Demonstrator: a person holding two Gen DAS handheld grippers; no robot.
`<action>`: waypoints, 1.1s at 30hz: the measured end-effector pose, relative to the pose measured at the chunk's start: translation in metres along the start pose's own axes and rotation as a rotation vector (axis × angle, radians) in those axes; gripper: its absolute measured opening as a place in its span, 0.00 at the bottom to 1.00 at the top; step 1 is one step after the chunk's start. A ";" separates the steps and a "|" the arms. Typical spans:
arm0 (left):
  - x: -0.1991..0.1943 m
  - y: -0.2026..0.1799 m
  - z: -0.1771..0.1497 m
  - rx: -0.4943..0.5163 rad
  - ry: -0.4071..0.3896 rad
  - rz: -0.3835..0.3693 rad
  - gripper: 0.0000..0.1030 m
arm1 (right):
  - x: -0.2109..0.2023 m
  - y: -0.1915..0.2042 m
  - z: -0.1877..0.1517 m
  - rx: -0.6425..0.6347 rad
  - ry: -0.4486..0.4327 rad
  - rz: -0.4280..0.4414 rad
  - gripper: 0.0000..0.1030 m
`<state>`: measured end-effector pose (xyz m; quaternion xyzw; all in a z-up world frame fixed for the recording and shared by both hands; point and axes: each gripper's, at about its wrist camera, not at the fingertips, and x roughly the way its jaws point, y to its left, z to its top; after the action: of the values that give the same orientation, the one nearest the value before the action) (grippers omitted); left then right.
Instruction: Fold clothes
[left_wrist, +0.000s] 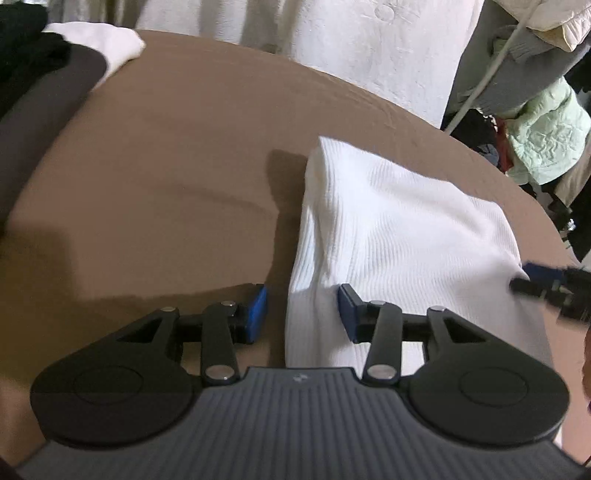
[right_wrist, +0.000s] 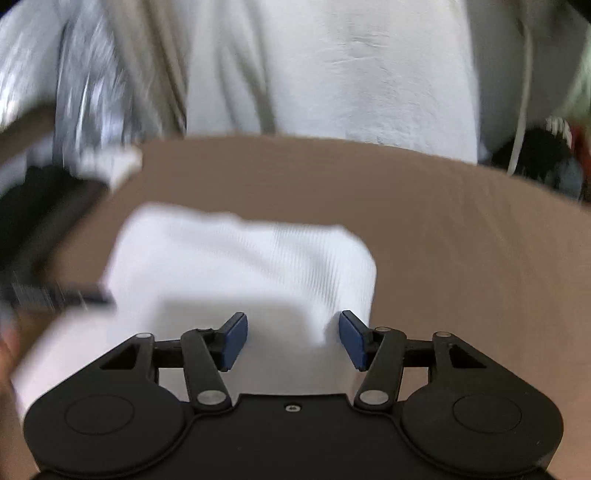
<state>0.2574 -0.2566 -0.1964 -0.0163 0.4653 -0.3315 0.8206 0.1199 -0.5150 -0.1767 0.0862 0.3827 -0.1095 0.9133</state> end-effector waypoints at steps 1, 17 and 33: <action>-0.006 -0.007 -0.006 0.040 -0.005 0.036 0.41 | -0.004 0.005 -0.012 -0.040 -0.003 -0.031 0.65; -0.079 -0.007 -0.022 0.108 0.027 -0.071 0.47 | -0.076 -0.044 -0.154 0.370 0.290 0.456 0.78; -0.127 -0.122 -0.088 0.563 -0.018 -0.387 0.59 | -0.093 -0.043 -0.141 0.572 0.210 0.675 0.24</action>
<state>0.0806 -0.2559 -0.1103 0.1199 0.3365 -0.5963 0.7189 -0.0508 -0.5098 -0.2110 0.4656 0.3779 0.1024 0.7937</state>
